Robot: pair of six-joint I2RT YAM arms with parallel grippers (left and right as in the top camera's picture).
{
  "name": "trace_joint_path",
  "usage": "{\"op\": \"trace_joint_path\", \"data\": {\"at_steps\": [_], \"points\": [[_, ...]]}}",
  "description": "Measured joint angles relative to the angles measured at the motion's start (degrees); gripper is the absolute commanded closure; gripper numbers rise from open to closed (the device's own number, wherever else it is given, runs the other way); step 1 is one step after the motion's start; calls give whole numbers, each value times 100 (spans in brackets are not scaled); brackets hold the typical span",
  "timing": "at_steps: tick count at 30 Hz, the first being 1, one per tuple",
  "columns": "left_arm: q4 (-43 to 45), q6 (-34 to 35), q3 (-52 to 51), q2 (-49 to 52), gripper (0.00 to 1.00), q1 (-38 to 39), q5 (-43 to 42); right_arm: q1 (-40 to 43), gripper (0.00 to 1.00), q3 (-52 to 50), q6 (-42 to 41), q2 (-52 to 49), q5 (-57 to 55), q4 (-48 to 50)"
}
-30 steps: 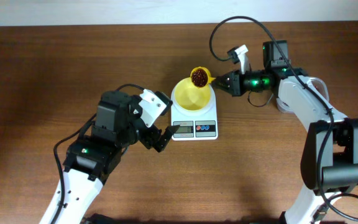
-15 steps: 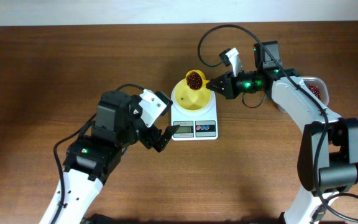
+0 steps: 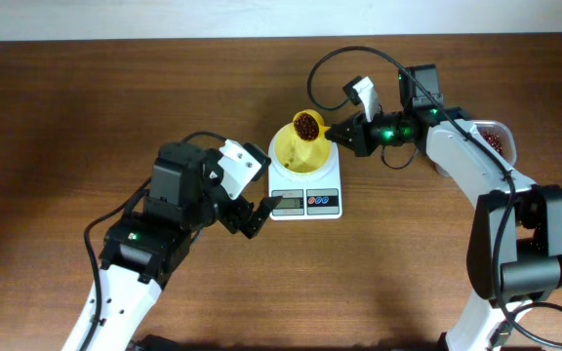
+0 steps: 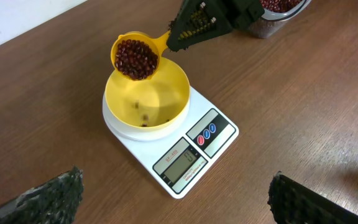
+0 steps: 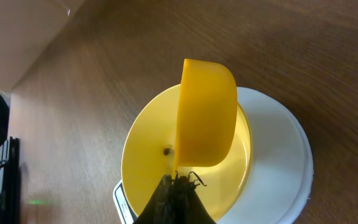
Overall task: Scoop item into bowl and weigh 50g on scale
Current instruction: 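Tilt the scoop with the right gripper to pour beans into the bowl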
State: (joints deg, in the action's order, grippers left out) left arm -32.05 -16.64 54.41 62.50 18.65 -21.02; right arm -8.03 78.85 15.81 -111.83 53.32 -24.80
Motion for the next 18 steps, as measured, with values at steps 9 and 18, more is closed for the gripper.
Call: {"op": "trace_joint_path", "data": {"at_steps": [9, 18], "points": [[-2, 0, 0, 0, 1, 0, 0, 0, 96, 0, 376, 0, -42, -2], [-2, 0, 0, 0, 1, 0, 0, 0, 96, 0, 726, 0, -190, -2]]}}
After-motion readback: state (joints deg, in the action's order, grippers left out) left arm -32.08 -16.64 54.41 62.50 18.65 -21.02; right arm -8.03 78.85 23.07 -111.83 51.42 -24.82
